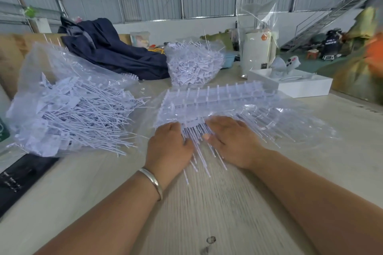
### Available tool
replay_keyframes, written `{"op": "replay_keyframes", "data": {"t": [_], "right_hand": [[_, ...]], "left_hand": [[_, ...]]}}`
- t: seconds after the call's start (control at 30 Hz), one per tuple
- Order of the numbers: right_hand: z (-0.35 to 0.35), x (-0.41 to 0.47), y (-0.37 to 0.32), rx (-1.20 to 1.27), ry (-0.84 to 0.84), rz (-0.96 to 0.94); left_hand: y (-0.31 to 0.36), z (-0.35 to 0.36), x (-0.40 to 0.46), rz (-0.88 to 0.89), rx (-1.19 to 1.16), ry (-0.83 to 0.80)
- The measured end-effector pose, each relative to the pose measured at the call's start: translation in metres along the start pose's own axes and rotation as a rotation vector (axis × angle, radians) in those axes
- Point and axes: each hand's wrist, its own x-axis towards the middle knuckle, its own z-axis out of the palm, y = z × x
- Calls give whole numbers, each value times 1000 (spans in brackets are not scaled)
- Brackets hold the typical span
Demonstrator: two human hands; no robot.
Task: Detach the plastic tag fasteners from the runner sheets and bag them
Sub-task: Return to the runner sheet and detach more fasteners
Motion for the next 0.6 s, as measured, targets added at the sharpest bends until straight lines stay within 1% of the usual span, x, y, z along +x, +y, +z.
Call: {"op": "replay_keyframes", "data": {"t": [0.1,0.2,0.27,0.4,0.6], "right_hand": [[2,1,0,13,-66,31],[5,3,-5,44,-114,80],[5,3,-7,7,-136,97],[-2,9,-8,-121,-168,70],[1,27,-13,-219,-145,142]], "left_hand": [[-5,7,2,-54,91,-104],[-9,7,5,-68,81,-122],[-10,5,8,-84,34,-121],[-14,-1,10,-91,-118,-99],[-15,-5,5,-75,-227,-86]]}}
